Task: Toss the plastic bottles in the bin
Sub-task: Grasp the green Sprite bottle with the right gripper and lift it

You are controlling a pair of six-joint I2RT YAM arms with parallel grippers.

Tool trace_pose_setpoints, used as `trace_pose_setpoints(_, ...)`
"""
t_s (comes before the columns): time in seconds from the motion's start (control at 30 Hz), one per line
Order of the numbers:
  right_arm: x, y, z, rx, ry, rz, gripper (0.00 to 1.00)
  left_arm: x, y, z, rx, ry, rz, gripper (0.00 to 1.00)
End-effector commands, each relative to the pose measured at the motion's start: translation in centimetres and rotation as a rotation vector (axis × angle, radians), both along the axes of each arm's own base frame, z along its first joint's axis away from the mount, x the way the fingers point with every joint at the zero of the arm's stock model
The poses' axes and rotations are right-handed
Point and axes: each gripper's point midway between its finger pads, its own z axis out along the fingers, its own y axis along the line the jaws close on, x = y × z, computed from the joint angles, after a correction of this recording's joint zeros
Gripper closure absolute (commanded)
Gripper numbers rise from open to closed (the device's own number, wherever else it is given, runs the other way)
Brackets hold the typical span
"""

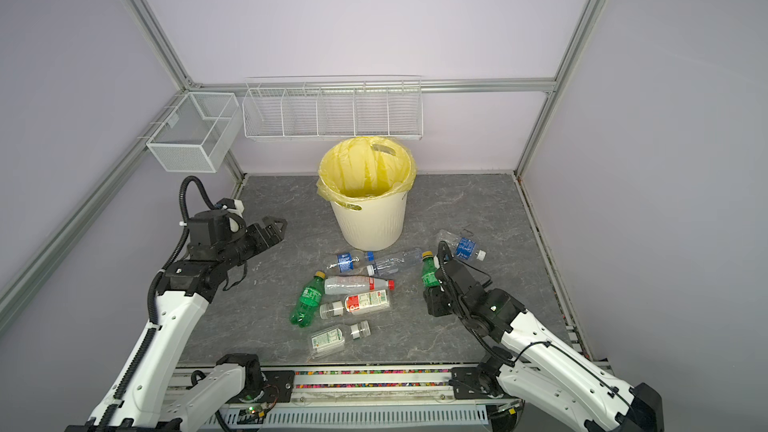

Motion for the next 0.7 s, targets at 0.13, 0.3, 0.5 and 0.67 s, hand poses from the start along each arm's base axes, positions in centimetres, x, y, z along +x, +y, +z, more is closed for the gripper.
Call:
trace_pose_setpoints(0.13,0.8,0.6,4.8,0.059,-0.104,0.018,0.47,-0.6,0.2,-1.2,-0.005,0.032,0.007,0.00)
trace_pose_setpoints(0.3,1.6,1.4,7.8,0.093,-0.170,0.039,0.47,-0.6,0.3,-1.6,0.006,0.041,0.007,0.00)
trace_pose_setpoints(0.5,2.7,2.4,11.6,0.145,-0.254,0.052,0.48,-0.1,0.4,-1.2,0.011,0.035,0.009,0.00)
trace_pose_setpoints(0.67,3.9,3.5,14.2,0.170,-0.306,0.066,0.48,-0.4,1.0,-0.6,0.044,0.010,0.025,0.00)
